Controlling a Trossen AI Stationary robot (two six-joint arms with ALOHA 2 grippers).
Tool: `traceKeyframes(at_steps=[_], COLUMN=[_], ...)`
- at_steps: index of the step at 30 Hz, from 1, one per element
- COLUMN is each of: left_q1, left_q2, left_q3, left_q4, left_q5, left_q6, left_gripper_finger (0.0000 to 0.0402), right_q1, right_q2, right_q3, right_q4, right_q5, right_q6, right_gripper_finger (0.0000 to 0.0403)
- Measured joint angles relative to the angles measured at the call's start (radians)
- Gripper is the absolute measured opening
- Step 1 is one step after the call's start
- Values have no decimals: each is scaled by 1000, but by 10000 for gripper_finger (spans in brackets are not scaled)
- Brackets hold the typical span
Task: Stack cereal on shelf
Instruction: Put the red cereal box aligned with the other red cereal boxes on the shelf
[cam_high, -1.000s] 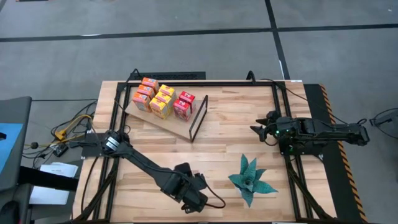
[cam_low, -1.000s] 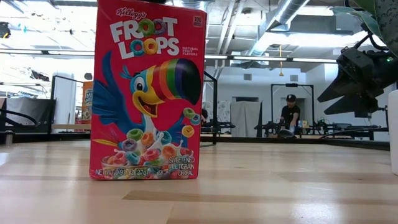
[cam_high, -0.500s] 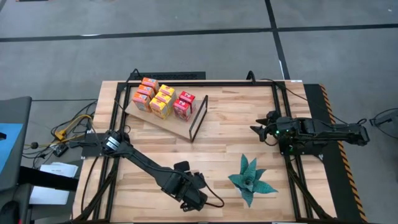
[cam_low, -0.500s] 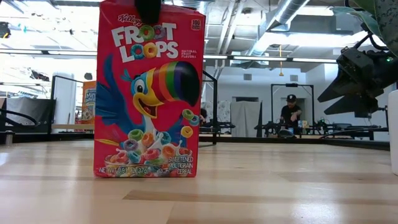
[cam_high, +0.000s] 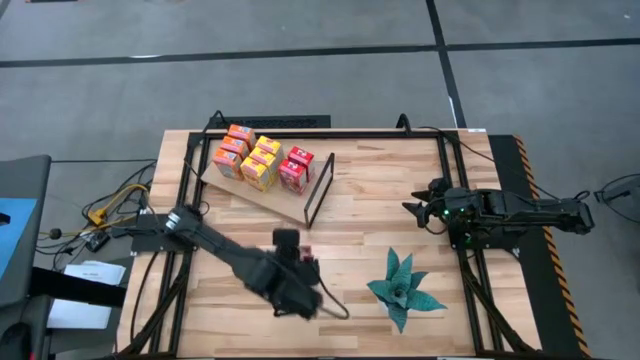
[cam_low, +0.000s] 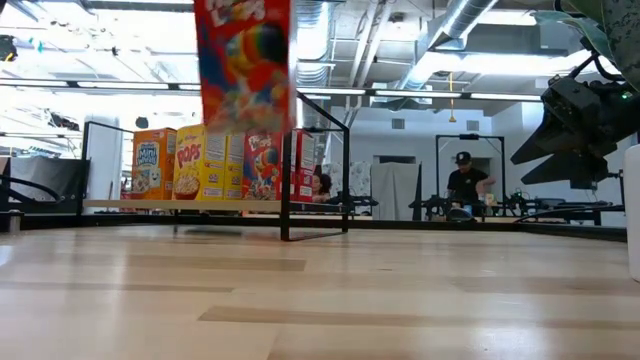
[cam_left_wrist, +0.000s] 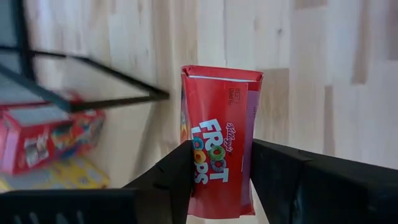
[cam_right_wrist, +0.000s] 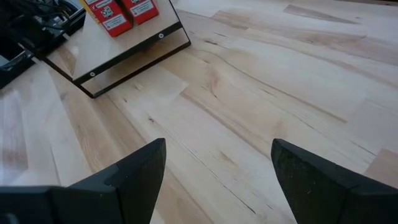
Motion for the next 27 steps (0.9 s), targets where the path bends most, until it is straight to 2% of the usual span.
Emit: traceKeyframes(at_steps=[3, 9, 13, 15, 20, 23, 27], left_q1=[57, 169, 246, 294, 420, 489, 592], left_q2=[-93, -306, -408, -448, -496, -504, -504], left_q3=[-59, -200, -312, -370, -482, -504, -529], left_q4=[8, -5, 25, 41, 139, 221, 233], left_q5=[67, 88, 98, 136, 247, 283, 370], left_q6=[70, 182, 336, 427, 641, 790, 957], left_gripper_finger=[130, 130, 130, 130, 130, 130, 130], right_q1=[0, -1, -3, -3, -3, -3, -3], right_q2=[0, 0, 0, 0, 0, 0, 0], right_q3=[0, 0, 0, 0, 0, 0, 0], right_q4=[0, 0, 0, 0, 0, 1, 1], right_q5=[0, 2, 6, 6, 8, 17, 39], right_q6=[0, 0, -4, -3, -1, 0, 0], right_gripper_finger=[317, 317, 317, 317, 317, 317, 317])
